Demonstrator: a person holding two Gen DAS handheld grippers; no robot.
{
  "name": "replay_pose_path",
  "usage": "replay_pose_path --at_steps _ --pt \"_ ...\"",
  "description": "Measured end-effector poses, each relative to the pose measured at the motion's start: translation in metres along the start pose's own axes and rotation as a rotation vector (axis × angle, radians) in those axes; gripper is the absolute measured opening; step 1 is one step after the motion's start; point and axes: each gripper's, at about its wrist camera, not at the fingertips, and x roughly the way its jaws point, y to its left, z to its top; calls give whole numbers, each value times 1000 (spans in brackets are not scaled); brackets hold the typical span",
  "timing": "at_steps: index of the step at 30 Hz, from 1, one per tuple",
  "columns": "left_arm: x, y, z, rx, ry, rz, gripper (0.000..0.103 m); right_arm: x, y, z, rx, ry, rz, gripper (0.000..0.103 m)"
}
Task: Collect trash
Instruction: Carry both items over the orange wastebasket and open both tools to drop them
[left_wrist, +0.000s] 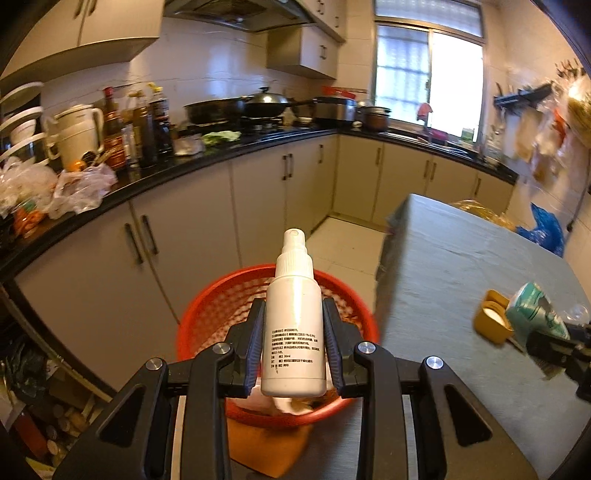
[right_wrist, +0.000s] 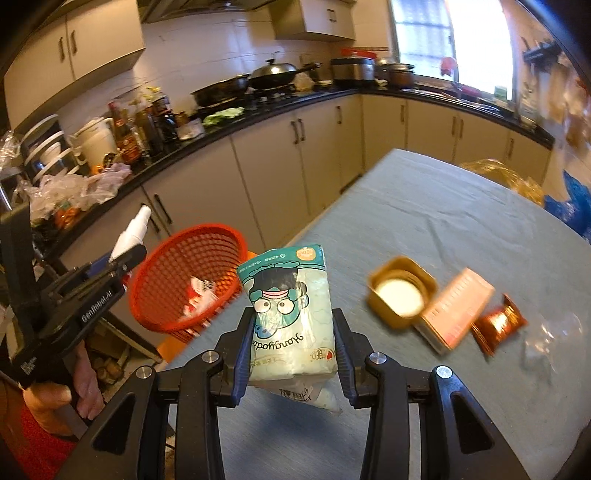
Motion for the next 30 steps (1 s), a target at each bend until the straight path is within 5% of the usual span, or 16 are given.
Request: replay_pose_path --at_steps 15,30 --pt "19 43 -3 -50 46 18 29 67 65 48 -15 69 145 44" --pt "40 46 -10 -37 96 12 29 121 80 61 21 150 192 45"
